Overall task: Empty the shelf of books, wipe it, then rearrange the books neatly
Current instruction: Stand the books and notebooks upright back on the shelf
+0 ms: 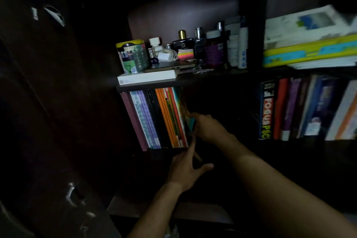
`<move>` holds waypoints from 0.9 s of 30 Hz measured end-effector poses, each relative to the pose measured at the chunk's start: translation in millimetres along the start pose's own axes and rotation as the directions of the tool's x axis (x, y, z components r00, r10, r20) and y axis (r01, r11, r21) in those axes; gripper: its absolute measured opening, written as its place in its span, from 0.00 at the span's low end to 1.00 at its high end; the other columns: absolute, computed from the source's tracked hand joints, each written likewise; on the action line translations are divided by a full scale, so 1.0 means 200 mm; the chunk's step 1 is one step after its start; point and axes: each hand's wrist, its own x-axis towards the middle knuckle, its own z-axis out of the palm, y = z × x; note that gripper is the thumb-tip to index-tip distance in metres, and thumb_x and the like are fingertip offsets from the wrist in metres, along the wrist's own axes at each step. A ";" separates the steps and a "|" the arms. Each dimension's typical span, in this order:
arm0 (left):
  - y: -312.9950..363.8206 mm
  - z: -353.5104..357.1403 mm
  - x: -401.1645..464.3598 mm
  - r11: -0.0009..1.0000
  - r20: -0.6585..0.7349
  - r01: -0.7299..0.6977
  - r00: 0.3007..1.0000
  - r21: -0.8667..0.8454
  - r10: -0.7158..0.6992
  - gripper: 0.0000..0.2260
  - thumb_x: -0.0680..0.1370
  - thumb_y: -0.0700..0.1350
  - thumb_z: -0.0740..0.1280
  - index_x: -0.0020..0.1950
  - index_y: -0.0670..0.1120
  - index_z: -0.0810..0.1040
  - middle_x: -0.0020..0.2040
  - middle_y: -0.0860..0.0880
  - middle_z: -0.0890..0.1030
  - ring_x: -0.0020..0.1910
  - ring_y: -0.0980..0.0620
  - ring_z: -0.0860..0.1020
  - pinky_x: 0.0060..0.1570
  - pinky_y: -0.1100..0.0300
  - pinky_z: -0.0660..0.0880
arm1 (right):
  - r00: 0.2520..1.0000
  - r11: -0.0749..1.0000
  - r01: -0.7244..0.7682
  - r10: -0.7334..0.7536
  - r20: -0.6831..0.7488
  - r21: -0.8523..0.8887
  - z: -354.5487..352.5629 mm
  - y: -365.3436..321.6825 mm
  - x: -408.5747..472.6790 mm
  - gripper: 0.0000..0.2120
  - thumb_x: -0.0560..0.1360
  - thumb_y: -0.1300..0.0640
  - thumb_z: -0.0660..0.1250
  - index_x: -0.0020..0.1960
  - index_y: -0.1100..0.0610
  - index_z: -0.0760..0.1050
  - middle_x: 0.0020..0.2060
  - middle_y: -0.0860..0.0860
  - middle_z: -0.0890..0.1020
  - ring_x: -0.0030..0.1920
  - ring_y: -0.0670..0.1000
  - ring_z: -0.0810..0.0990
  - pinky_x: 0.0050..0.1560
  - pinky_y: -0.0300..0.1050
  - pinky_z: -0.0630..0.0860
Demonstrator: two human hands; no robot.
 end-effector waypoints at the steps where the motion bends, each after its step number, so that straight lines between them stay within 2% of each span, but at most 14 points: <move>1: 0.02 0.00 0.00 1.000 0.004 -0.020 1.000 0.018 0.020 0.44 0.71 0.73 0.66 0.81 0.62 0.48 0.51 0.54 0.80 0.54 0.53 0.78 0.58 0.54 0.74 | 1.000 0.995 -0.014 0.017 0.026 -0.095 -0.06 0.00 -0.05 0.29 0.73 0.53 0.72 0.72 0.50 0.68 0.60 0.56 0.80 0.59 0.60 0.80 0.55 0.51 0.79; 3: 0.03 -0.01 0.00 0.994 0.020 -0.042 0.999 0.103 0.040 0.34 0.77 0.65 0.66 0.81 0.59 0.59 0.56 0.50 0.80 0.59 0.50 0.77 0.61 0.53 0.72 | 0.998 0.978 -0.037 0.048 0.048 -0.204 -0.14 0.03 -0.21 0.30 0.73 0.49 0.71 0.72 0.49 0.66 0.62 0.54 0.78 0.61 0.59 0.78 0.57 0.54 0.78; 5: 0.03 0.00 0.00 0.990 0.028 -0.066 0.998 0.127 0.063 0.26 0.80 0.61 0.64 0.76 0.55 0.70 0.61 0.49 0.79 0.63 0.49 0.76 0.63 0.54 0.72 | 0.994 0.945 -0.096 0.110 0.028 -0.312 -0.17 0.06 -0.48 0.32 0.73 0.40 0.70 0.73 0.46 0.65 0.66 0.52 0.73 0.66 0.58 0.73 0.63 0.55 0.74; 7: 0.03 0.01 0.00 0.990 -0.002 -0.089 0.996 0.106 0.090 0.20 0.81 0.58 0.65 0.70 0.51 0.77 0.61 0.48 0.79 0.62 0.48 0.77 0.61 0.56 0.72 | 0.978 0.906 -0.161 0.199 0.058 -0.391 -0.13 0.08 -0.81 0.39 0.70 0.29 0.65 0.75 0.44 0.61 0.70 0.51 0.68 0.70 0.58 0.67 0.68 0.58 0.67; 9: 0.02 0.02 -0.01 0.993 -0.044 -0.102 0.994 0.056 0.105 0.17 0.82 0.55 0.65 0.68 0.49 0.79 0.60 0.45 0.79 0.62 0.45 0.78 0.59 0.59 0.71 | 0.962 0.875 -0.183 0.254 0.103 -0.448 -0.07 0.10 -1.08 0.49 0.65 0.21 0.58 0.79 0.43 0.53 0.77 0.51 0.59 0.77 0.57 0.58 0.74 0.63 0.57; 11: 0.03 0.00 -0.03 0.993 -0.077 -0.122 0.990 -0.002 0.122 0.19 0.83 0.55 0.63 0.70 0.48 0.78 0.62 0.44 0.77 0.63 0.44 0.77 0.58 0.62 0.68 | 0.965 0.858 -0.185 0.252 0.078 -0.480 0.00 0.11 -1.21 0.53 0.62 0.21 0.51 0.81 0.42 0.44 0.82 0.50 0.47 0.81 0.55 0.46 0.77 0.65 0.47; 12: 0.05 -0.02 -0.05 0.991 -0.103 -0.135 0.986 -0.016 0.132 0.19 0.84 0.54 0.62 0.71 0.47 0.76 0.63 0.43 0.77 0.64 0.45 0.75 0.59 0.64 0.66 | 0.968 0.857 -0.196 0.248 0.047 -0.477 0.02 0.11 -1.23 0.52 0.63 0.22 0.50 0.81 0.43 0.43 0.82 0.50 0.44 0.81 0.55 0.43 0.76 0.66 0.45; 15: 0.10 -0.06 -0.12 0.970 -0.243 -0.241 0.943 -0.034 0.226 0.26 0.83 0.61 0.57 0.74 0.46 0.74 0.63 0.43 0.76 0.62 0.51 0.73 0.59 0.68 0.63 | 0.959 0.864 -0.245 0.284 0.024 -0.441 0.04 0.02 -1.20 0.49 0.71 0.33 0.64 0.81 0.47 0.41 0.81 0.54 0.42 0.81 0.59 0.42 0.74 0.73 0.48; 17: 0.12 -0.08 -0.17 0.949 -0.334 -0.315 0.898 -0.029 0.288 0.33 0.82 0.67 0.50 0.74 0.45 0.74 0.60 0.44 0.76 0.59 0.54 0.73 0.58 0.66 0.67 | 0.947 0.877 -0.271 0.317 0.055 -0.397 0.02 -0.04 -1.16 0.50 0.72 0.40 0.69 0.81 0.47 0.40 0.81 0.56 0.44 0.80 0.62 0.44 0.72 0.76 0.52; 19: 0.14 -0.07 -0.20 0.926 -0.362 -0.375 0.869 -0.040 0.336 0.30 0.83 0.65 0.52 0.78 0.48 0.67 0.68 0.48 0.72 0.65 0.62 0.69 0.61 0.66 0.68 | 0.955 0.909 -0.265 0.293 0.041 -0.321 -0.04 -0.06 -1.13 0.46 0.74 0.43 0.69 0.81 0.45 0.44 0.81 0.55 0.50 0.80 0.60 0.51 0.71 0.74 0.58; 21: 0.16 -0.07 -0.20 0.891 -0.344 -0.448 0.850 -0.075 0.399 0.30 0.83 0.58 0.59 0.83 0.53 0.53 0.80 0.53 0.59 0.75 0.67 0.59 0.67 0.74 0.61 | 0.978 0.949 -0.205 0.191 -0.084 -0.237 -0.12 -0.06 -1.10 0.36 0.77 0.49 0.66 0.80 0.46 0.53 0.77 0.51 0.64 0.75 0.54 0.65 0.69 0.60 0.69; 23: 0.16 -0.05 -0.18 0.863 -0.319 -0.494 0.839 -0.105 0.441 0.37 0.83 0.54 0.64 0.83 0.56 0.43 0.83 0.55 0.46 0.77 0.64 0.60 0.68 0.74 0.61 | 0.966 0.984 -0.149 0.123 -0.228 -0.102 -0.19 -0.04 -1.08 0.29 0.79 0.54 0.64 0.78 0.47 0.61 0.68 0.48 0.74 0.64 0.49 0.76 0.59 0.47 0.74; 25: 0.15 -0.04 -0.16 0.880 -0.289 -0.467 0.858 -0.089 0.425 0.38 0.82 0.57 0.62 0.82 0.60 0.38 0.83 0.58 0.42 0.74 0.62 0.67 0.63 0.67 0.71 | 0.920 0.989 -0.106 0.137 -0.368 0.102 -0.22 0.01 -1.07 0.25 0.79 0.58 0.63 0.75 0.46 0.65 0.60 0.47 0.80 0.54 0.46 0.80 0.52 0.43 0.75; 27: 0.12 -0.02 -0.12 0.912 -0.206 -0.409 0.895 -0.022 0.396 0.35 0.82 0.61 0.59 0.80 0.66 0.37 0.82 0.63 0.39 0.72 0.58 0.72 0.57 0.54 0.79 | 0.850 0.953 -0.040 0.191 -0.490 0.302 -0.21 0.08 -1.05 0.20 0.81 0.59 0.62 0.72 0.47 0.66 0.53 0.47 0.82 0.48 0.44 0.82 0.49 0.47 0.79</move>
